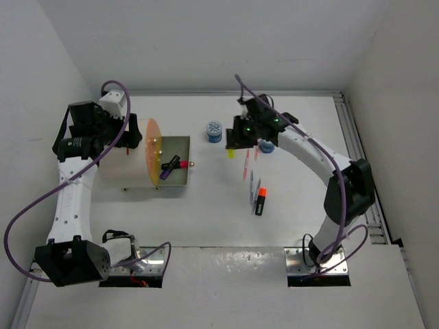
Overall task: Sort the stationery into containers
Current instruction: Place the pen in the drawer.
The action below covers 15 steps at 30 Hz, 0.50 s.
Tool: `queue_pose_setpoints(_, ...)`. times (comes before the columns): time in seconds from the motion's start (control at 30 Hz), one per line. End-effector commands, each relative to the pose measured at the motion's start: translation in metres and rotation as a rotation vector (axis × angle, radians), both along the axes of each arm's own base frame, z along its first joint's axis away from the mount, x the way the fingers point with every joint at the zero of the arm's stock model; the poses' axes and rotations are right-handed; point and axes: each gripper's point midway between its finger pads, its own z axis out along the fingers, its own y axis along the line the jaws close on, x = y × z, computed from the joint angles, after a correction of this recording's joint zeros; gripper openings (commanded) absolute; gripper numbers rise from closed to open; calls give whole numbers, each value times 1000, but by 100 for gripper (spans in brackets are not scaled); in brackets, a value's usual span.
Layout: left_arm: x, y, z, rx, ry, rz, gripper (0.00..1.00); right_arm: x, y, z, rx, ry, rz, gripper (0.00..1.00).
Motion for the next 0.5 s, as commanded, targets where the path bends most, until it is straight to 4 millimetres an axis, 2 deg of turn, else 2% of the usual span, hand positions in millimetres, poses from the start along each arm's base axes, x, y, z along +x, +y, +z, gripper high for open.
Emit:
queue_pose_setpoints(0.0, -4, 1, -7, -20, 22, 14, 81, -9, 84, 59, 166, -111, 174, 0)
queue_pose_setpoints(0.03, -4, 1, -7, -22, 21, 16, 82, -6, 100, 76, 205, -124, 170, 0)
queue_pose_setpoints(0.07, -3, 1, -8, -24, 18, 14, 81, -5, 114, 65, 209, -95, 176, 0)
queue_pose_setpoints(0.1, -2, 1, -8, -29, 16, 19, 81, -6, 134, 74, 242, -111, 193, 0)
queue_pose_setpoints(0.13, -1, -1, -9, -37, 15, 13, 82, -4, 148, 61, 257, -67, 167, 0)
queue_pose_setpoints(0.2, -1, -3, -12, -45, 21, 7, 81, -10, 173, 53, 282, -30, 176, 0)
queue_pose_setpoints(0.23, -1, -3, -13, -51, 27, 5, 81, -6, 185, 62, 315, -30, 170, 0)
queue_pose_setpoints(0.3, -1, -4, -13, -54, 27, 5, 81, -7, 207, 54, 328, -28, 185, 0)
queue_pose_setpoints(0.37, -1, -3, -11, -45, 21, 1, 82, -6, 216, 47, 319, -34, 173, 0)
queue_pose_setpoints(0.4, -1, -3, -10, -40, 19, 0, 82, -9, 221, 36, 310, -17, 175, 0)
queue_pose_setpoints(0.47, -2, -1, -9, -31, 13, 7, 81, -10, 226, 30, 313, -7, 175, 22)
